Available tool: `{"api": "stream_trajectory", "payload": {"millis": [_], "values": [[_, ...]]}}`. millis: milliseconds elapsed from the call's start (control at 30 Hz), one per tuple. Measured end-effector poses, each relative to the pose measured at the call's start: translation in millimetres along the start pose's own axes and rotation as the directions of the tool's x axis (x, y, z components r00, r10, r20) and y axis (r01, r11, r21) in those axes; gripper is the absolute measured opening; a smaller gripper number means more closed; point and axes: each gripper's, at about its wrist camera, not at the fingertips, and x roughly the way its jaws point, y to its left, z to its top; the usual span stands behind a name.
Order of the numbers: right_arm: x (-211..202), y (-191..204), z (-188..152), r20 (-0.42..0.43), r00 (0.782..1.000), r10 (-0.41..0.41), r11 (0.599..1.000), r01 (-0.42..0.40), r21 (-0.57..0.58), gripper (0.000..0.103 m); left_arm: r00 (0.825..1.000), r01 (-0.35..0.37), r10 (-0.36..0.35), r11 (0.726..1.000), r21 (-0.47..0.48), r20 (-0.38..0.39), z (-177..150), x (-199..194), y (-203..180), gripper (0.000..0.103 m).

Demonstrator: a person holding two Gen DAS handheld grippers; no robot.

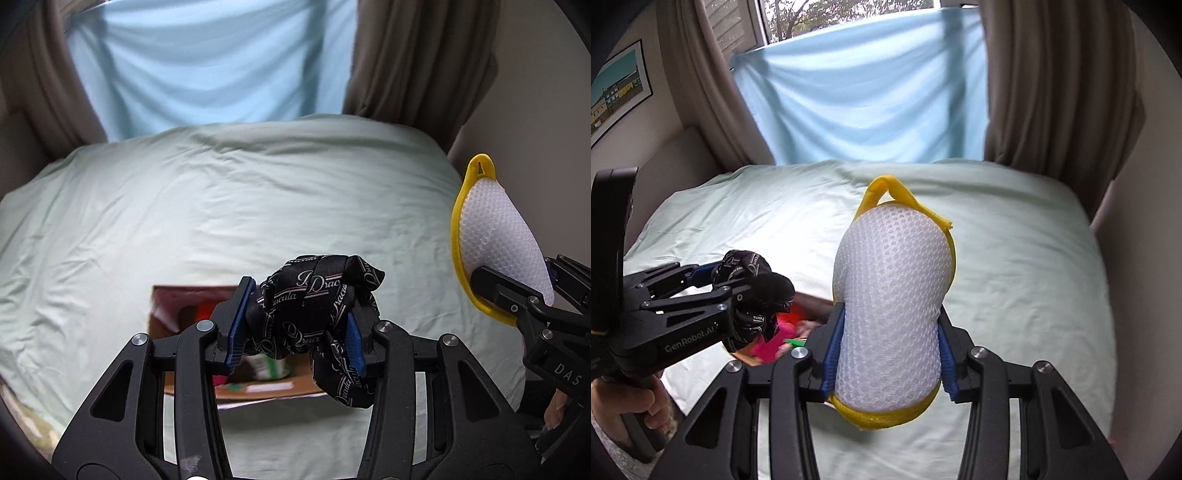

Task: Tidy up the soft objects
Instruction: 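Carry hair tie and yellow sponge into the box and open both tools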

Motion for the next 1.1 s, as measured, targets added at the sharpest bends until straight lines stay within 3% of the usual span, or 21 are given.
{"api": "stream_trajectory", "payload": {"millis": [233, 467, 700, 967, 1033, 1067, 1100], "values": [[55, 64, -9, -0.099, 0.995, 0.017, 0.998, -0.011, 0.062, 0.04, 0.998, -0.023, 0.022, 0.999, -0.031, -0.056, -31, 2, 88, 0.04], [109, 85, -23, -0.181, 0.983, 0.003, 0.985, 0.029, 0.171, 0.04, 0.99, 0.009, -0.012, 1.0, -0.022, -0.142, -52, 44, 148, 0.04], [155, 80, -46, -0.271, 0.963, -0.001, 0.952, 0.084, 0.294, 0.041, 0.971, 0.05, -0.051, 0.999, -0.009, -0.236, -74, 97, 164, 0.04], [194, 61, -58, -0.337, 0.942, 0.012, 0.917, 0.124, 0.38, 0.047, 0.939, 0.091, -0.063, 0.994, 0.065, -0.339, -92, 148, 145, 0.041], [199, 57, -60, -0.344, 0.939, 0.015, 0.909, 0.13, 0.396, 0.055, 0.936, 0.093, -0.059, 0.992, 0.082, -0.348, -93, 152, 141, 0.046], [201, 55, -60, -0.344, 0.938, 0.026, 0.904, 0.126, 0.41, 0.065, 0.934, 0.095, -0.057, 0.991, 0.092, -0.353, -93, 154, 139, 0.061], [203, 54, -60, -0.344, 0.939, 0.033, 0.9, 0.122, 0.419, 0.079, 0.934, 0.098, -0.056, 0.99, 0.103, -0.354, -93, 154, 138, 0.088]]}}
